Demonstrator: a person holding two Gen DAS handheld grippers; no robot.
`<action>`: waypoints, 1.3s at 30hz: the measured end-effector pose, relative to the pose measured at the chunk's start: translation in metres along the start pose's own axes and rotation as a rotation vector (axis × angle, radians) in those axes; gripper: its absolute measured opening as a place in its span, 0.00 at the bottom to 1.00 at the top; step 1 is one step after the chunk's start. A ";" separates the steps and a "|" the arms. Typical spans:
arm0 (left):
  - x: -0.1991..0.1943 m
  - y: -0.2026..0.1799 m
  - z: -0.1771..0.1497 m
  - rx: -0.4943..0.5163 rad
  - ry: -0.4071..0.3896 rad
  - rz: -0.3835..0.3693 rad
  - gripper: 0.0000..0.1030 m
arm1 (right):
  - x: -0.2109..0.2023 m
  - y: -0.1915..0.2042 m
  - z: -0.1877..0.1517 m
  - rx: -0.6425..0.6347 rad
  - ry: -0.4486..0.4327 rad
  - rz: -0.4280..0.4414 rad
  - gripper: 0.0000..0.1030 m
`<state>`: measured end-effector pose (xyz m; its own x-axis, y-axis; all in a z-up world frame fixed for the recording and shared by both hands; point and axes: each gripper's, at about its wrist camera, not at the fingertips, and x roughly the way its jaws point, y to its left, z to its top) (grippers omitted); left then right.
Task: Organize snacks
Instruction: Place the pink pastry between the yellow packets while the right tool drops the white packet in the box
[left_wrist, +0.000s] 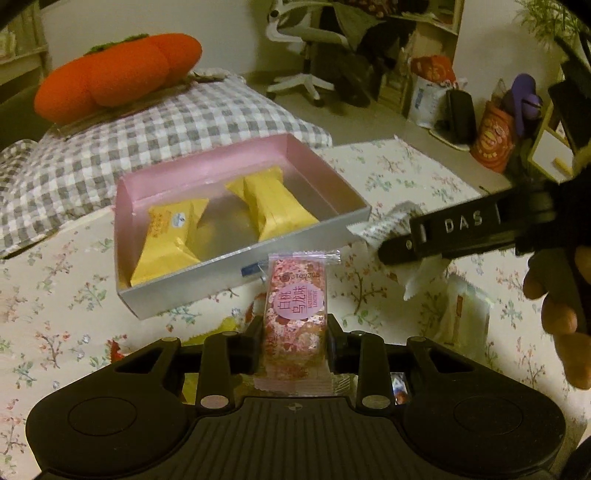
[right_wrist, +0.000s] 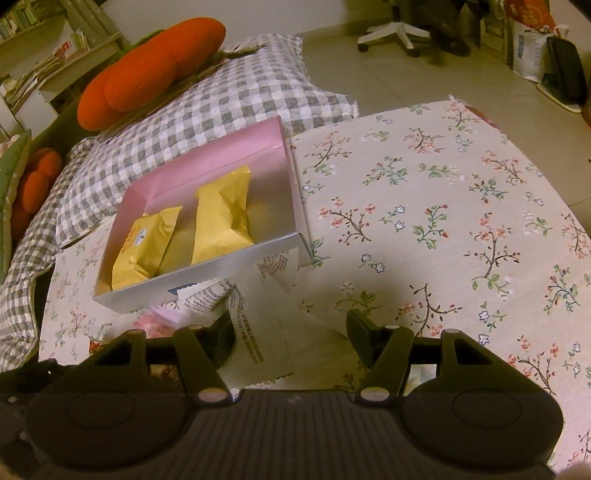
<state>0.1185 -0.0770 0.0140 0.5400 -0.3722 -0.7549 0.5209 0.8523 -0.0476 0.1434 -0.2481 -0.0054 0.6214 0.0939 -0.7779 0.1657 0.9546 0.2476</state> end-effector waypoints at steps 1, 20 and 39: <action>-0.001 0.001 0.001 -0.002 -0.005 0.007 0.29 | 0.000 0.000 0.000 0.000 -0.002 0.000 0.58; -0.005 0.013 0.009 -0.049 -0.058 0.124 0.29 | -0.004 0.006 0.006 -0.029 -0.036 0.005 0.58; 0.040 0.059 0.057 -0.229 -0.093 0.049 0.29 | 0.024 0.023 0.043 -0.067 -0.099 0.026 0.58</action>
<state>0.2087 -0.0626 0.0183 0.6247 -0.3514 -0.6973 0.3350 0.9273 -0.1672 0.1948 -0.2358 0.0067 0.6978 0.0937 -0.7102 0.0988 0.9693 0.2250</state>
